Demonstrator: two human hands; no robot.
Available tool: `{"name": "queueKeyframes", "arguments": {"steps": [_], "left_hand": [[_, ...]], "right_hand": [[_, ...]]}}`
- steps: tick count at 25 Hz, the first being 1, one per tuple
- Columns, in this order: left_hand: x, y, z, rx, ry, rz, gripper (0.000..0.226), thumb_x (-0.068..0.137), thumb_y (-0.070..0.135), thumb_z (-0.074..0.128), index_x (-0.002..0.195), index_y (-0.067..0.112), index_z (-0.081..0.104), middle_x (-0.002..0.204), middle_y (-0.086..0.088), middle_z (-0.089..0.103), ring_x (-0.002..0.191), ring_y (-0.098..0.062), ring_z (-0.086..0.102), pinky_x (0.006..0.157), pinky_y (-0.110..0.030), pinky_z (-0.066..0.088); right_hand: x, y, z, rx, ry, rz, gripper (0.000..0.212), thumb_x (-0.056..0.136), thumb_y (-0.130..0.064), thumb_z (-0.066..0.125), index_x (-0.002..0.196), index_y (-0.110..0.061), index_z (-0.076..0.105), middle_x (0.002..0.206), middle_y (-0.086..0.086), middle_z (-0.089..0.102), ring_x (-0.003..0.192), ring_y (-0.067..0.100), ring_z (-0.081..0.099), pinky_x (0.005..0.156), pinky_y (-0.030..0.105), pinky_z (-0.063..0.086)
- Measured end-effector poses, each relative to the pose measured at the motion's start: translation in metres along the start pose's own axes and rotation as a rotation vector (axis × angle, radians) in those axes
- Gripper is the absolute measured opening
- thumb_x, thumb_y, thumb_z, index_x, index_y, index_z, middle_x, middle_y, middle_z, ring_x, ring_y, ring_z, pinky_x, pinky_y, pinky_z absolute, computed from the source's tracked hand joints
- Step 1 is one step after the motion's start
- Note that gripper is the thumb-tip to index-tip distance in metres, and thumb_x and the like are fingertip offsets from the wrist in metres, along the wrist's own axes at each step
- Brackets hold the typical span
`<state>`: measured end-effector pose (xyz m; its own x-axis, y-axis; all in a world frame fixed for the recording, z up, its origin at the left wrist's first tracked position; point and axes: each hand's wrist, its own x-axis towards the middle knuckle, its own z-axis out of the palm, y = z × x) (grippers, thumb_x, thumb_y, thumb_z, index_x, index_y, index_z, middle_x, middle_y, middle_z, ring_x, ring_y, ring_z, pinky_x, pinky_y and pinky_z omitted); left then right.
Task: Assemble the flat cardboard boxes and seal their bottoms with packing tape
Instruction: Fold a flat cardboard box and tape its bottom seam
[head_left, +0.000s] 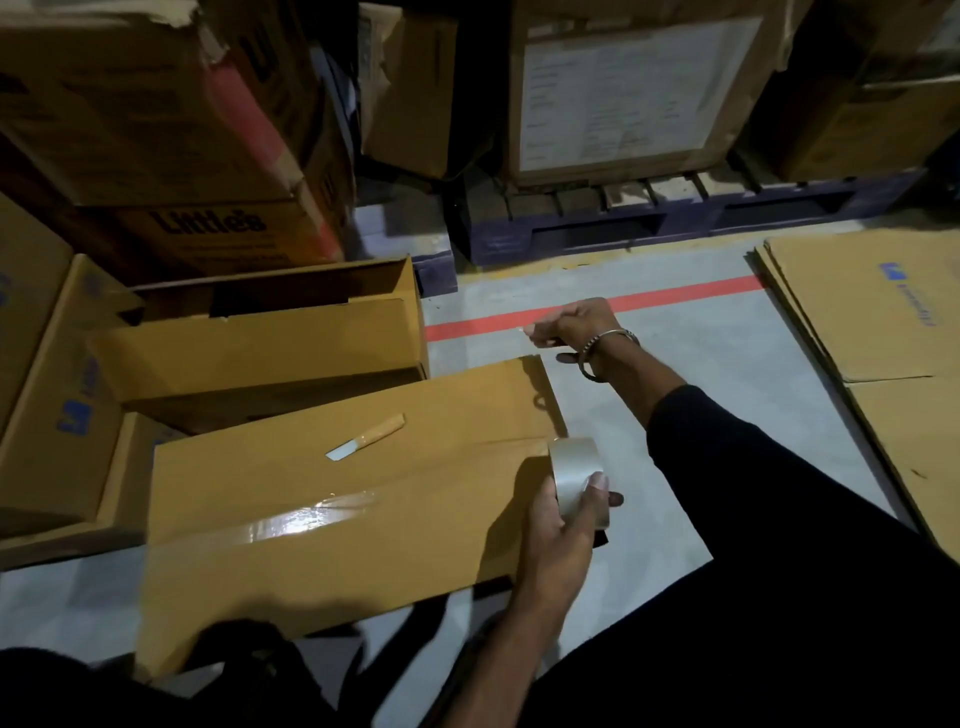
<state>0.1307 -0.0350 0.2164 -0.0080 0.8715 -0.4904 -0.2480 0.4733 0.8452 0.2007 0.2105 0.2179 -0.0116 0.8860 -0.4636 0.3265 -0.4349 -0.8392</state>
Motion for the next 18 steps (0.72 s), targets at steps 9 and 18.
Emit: {"name": "queueKeyframes", "arguments": {"steps": [9,18], "left_hand": [[-0.024,-0.023,0.014,-0.035,0.02,-0.029,0.029,0.104,0.028,0.061,0.13,0.016,0.065,0.12,-0.003,0.076,0.109,-0.014,0.073,0.091,-0.026,0.057],[-0.018,-0.024,0.014,-0.017,0.036,-0.025,0.029,0.104,0.025,0.061,0.132,0.015,0.065,0.119,-0.003,0.076,0.106,-0.013,0.073,0.087,-0.024,0.057]], "right_hand": [[0.032,0.031,0.008,-0.052,-0.046,0.024,0.015,0.072,-0.011,0.093,0.075,-0.006,0.079,0.083,0.01,0.079,0.082,0.024,0.078,0.067,0.051,0.065],[0.034,0.037,0.009,0.021,-0.077,0.114,0.022,0.077,-0.015,0.091,0.09,-0.003,0.078,0.09,0.01,0.079,0.082,0.019,0.076,0.073,0.049,0.064]]}}
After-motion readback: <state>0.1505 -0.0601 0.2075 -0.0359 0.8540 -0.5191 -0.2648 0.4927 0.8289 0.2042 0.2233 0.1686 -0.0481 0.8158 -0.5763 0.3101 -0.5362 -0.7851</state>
